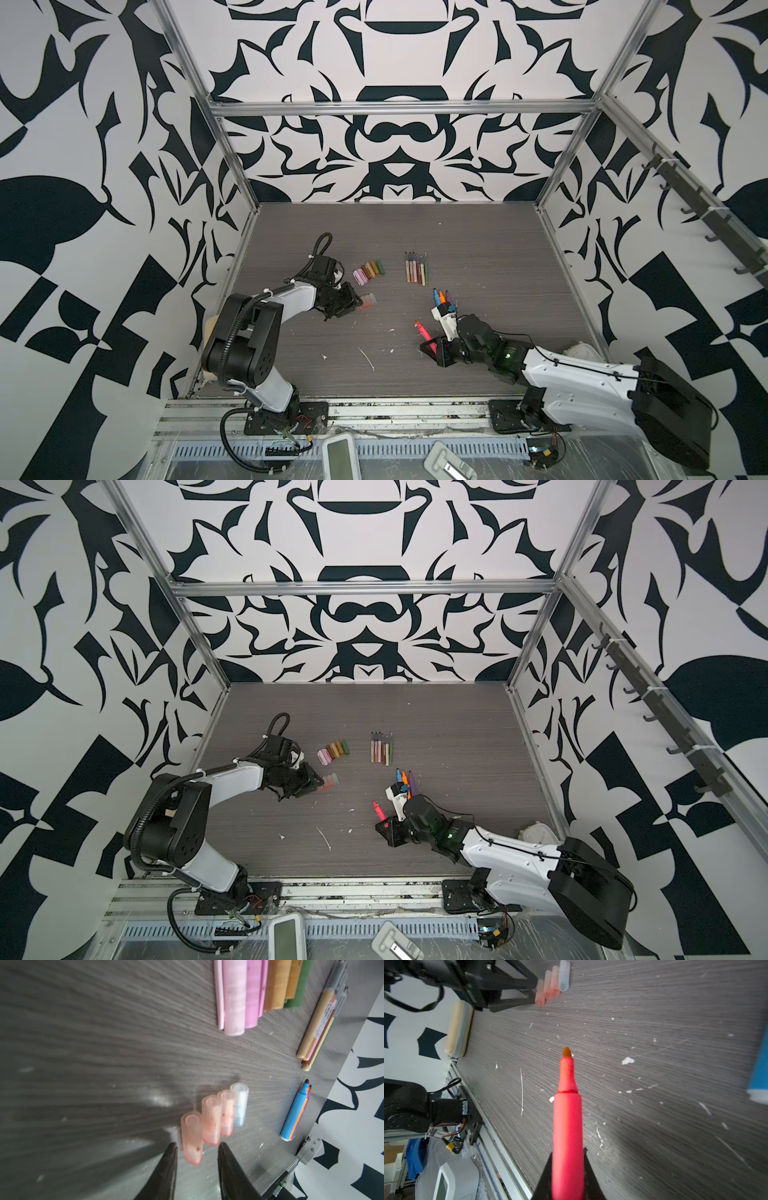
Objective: Open the pen caps
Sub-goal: 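Lower the translucent cap beside the other caps and open the left gripper, then set pink marker beside purple marker, open right gripper while left lifts away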
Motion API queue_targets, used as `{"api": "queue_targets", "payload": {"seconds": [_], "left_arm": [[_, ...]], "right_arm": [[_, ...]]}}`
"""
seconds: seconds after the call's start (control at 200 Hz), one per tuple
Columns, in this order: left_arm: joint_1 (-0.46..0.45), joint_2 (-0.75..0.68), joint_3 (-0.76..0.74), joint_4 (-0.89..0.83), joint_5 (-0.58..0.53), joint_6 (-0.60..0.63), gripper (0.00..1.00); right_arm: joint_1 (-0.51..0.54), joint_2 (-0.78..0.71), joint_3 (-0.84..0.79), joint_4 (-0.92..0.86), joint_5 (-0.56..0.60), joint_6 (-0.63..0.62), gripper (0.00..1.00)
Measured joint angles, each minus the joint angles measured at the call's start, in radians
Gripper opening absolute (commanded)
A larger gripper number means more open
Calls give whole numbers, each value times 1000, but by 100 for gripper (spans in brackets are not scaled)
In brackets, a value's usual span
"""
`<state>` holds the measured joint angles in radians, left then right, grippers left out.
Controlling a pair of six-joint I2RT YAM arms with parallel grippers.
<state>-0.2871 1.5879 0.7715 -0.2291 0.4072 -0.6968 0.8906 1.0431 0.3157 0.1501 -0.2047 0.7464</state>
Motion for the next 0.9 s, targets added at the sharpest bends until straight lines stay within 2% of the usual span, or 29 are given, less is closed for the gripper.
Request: {"api": "queue_targets", "payload": {"seconds": [0.23, 0.41, 0.525, 0.605, 0.775, 0.9], "left_arm": [[2, -165, 1, -95, -11, 37, 36], [2, -406, 54, -237, 2, 72, 41], [4, -547, 152, -329, 0, 124, 42], [6, -609, 219, -398, -16, 179, 41], [6, -711, 229, -519, -70, 270, 40], [6, -796, 174, -541, -98, 294, 44]], "right_arm": [[-125, -181, 89, -230, 109, -52, 0], [-354, -229, 142, -351, 161, -142, 0], [-502, -183, 142, -374, 132, -192, 0], [-568, -128, 142, -357, 89, -218, 0], [-626, 6, 142, -275, -6, -256, 0], [-652, 107, 152, -225, -59, -266, 0]]}}
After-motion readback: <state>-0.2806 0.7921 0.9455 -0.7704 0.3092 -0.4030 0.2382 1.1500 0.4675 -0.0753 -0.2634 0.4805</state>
